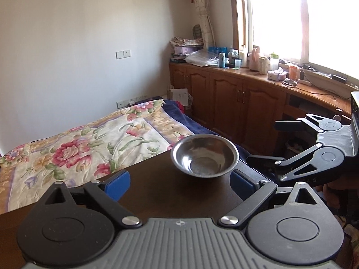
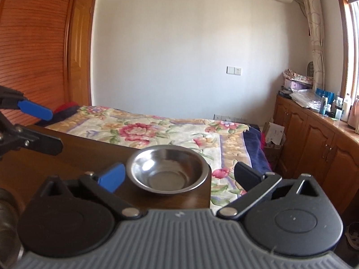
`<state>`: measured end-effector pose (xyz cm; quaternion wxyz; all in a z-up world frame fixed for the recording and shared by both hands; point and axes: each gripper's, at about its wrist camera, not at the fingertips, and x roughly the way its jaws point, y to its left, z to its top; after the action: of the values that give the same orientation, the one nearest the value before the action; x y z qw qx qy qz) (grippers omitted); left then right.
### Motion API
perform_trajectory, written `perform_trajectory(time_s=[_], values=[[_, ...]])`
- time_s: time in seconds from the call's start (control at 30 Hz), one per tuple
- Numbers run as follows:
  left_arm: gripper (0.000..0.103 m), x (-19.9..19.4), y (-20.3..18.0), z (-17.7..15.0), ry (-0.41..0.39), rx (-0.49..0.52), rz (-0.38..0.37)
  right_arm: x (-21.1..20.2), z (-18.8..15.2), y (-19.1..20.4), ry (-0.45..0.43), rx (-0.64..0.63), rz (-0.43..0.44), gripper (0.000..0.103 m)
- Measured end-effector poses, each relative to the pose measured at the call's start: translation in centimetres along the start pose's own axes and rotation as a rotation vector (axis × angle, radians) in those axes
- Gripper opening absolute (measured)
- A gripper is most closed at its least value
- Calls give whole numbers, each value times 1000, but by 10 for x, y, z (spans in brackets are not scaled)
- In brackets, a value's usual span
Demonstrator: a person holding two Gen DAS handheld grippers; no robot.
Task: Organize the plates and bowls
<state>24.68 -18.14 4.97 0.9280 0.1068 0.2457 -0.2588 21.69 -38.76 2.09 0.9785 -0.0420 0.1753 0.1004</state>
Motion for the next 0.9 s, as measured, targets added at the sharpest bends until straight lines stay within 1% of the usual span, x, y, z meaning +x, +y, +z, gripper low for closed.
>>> perform_trajectory(time_s=[0.13,0.3,0.37,0.4,0.43,0.57,0.6,0.63,0.77,0.8,0.9], values=[[96,23,2,7,28,9,-9,13,-2,-6,12,18,1,103],[84,51,7,12,71,9,-31,28,-4,-14,33,68,19,103],[81,62,10,13,89,5,-42,34,-6,-16,44,81,36,101],[79,67,11,13,97,1,-47,36,-7,-17,50,84,44,94],[78,72,11,14,103,-3,-51,38,-8,-17,58,89,48,82],[73,88,13,18,125,-13,-63,46,-12,-20,86,118,71,69],[71,92,14,18,131,-22,-65,47,-13,-21,93,128,79,62],[70,97,15,19,140,-33,-72,48,-14,-22,99,141,85,60],[66,115,19,21,176,-69,-91,50,-16,-24,109,173,100,56],[64,119,19,21,186,-71,-93,49,-17,-25,111,178,99,54],[59,129,21,19,208,-88,-99,51,-16,-27,118,188,107,53]])
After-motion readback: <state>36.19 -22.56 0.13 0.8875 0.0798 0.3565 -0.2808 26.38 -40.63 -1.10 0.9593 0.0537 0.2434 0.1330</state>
